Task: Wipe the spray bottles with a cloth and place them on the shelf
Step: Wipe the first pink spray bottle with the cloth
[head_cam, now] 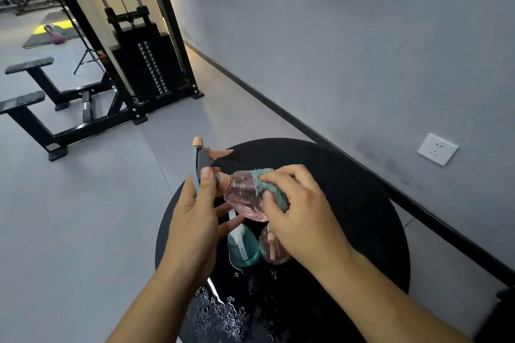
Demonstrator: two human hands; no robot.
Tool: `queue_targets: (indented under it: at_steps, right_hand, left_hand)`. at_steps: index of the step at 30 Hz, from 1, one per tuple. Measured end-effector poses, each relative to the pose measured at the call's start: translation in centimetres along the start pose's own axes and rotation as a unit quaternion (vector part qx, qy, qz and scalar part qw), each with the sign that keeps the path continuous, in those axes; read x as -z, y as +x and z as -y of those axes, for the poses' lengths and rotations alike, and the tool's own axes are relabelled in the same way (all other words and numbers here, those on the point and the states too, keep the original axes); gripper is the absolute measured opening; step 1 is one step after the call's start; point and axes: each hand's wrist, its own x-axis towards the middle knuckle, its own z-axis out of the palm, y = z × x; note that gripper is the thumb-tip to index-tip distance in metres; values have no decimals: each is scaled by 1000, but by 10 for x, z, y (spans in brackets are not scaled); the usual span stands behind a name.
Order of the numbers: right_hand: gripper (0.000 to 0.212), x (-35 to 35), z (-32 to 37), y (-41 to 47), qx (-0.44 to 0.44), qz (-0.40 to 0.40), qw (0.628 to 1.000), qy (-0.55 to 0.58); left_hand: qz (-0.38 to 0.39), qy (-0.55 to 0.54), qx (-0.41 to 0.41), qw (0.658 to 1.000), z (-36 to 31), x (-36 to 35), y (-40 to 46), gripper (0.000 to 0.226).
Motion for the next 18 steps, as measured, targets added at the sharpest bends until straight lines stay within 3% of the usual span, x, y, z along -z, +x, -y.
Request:
queue_targets:
  at_steps: [5,11,16,18]
  right_hand:
    - [27,-4,11,-2,73,19,996,-45]
    - [25,4,-4,3,-15,-10,1000,9]
    - [28,2,7,-2,70,25,996,-42]
    - [28,4,5,-1,59,16,997,-40]
  left_hand:
    - [-3,3,9,1000,5,-9,-7,33]
    - [-22,-24,23,999,-1,0,1,36]
    - [15,2,24,1000,3,-6,-3,40]
    - [28,5,26,999,1,-1,-1,39]
